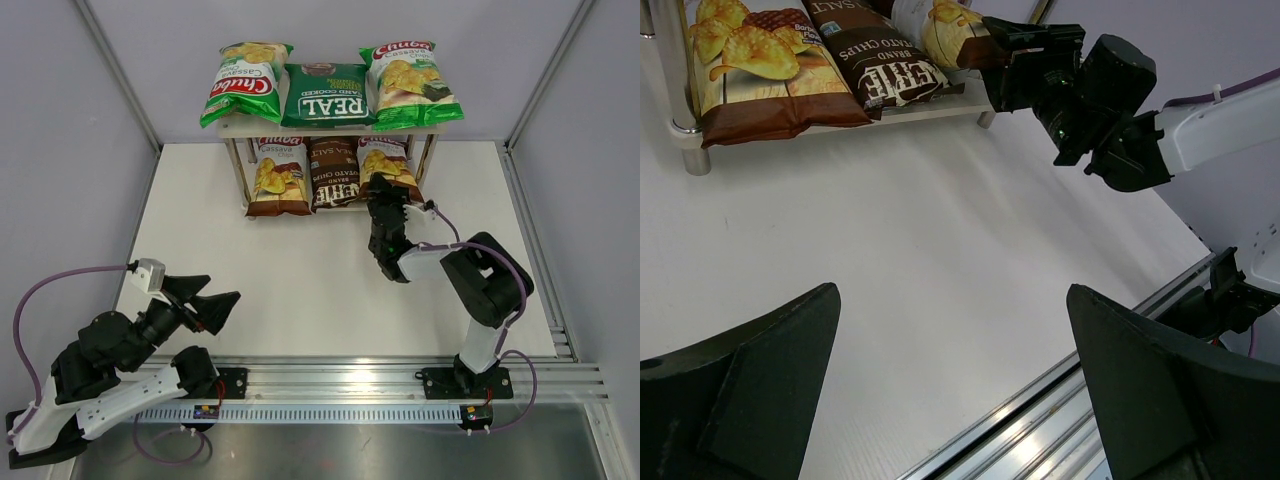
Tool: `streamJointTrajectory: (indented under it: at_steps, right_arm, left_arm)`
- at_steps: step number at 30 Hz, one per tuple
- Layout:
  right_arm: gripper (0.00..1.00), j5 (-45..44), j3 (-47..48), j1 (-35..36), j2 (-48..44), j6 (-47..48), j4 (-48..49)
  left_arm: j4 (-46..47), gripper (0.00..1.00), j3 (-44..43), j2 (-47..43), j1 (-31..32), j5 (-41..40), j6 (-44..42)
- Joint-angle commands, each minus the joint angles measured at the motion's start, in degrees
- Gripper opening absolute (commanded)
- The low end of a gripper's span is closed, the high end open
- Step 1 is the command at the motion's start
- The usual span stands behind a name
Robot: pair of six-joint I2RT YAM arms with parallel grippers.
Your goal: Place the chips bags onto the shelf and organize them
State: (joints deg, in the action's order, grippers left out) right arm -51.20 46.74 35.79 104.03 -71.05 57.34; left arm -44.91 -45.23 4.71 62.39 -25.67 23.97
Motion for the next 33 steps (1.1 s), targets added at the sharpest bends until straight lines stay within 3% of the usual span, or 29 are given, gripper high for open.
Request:
streamJointTrajectory:
  at_steps: [1,6,12,21,27,33]
  right_arm:
    - [0.62,4.3,-2.2,-1.9,-3.0,-6.9,-5.5]
    - [0.39,7.7,-4.6,-3.2,-1.2,-7.9,-2.1]
    - [0.29,7.5,-4.6,-3.2,3.3,-9.6,3.2]
    - [0.26,6.2,0.5,-3.2,9.2,-9.5,6.0]
    - [0.27,3.7,2.6,-2.6,7.8,-10.6,-2.4]
    - [0.39,3.4,2.6,-2.6,5.8,-12.9,-8.8]
  left_arm:
    - [2.2,0.99,0.2,-0.1,0.0,0.4,-0.8]
    - [2.1,0.99,0.1,0.0,0.0,0.2,-0.8]
    - [1.9,0.99,0.1,-0.1,0.1,-0.3,-0.7]
    - [1.8,0.99,0.1,-0.2,0.0,-1.0,-0.4]
    - [1.7,0.99,0.1,-0.2,0.0,-1.2,-0.2]
    - [1.5,0.99,0.0,-0.4,0.0,-1.7,-0.1]
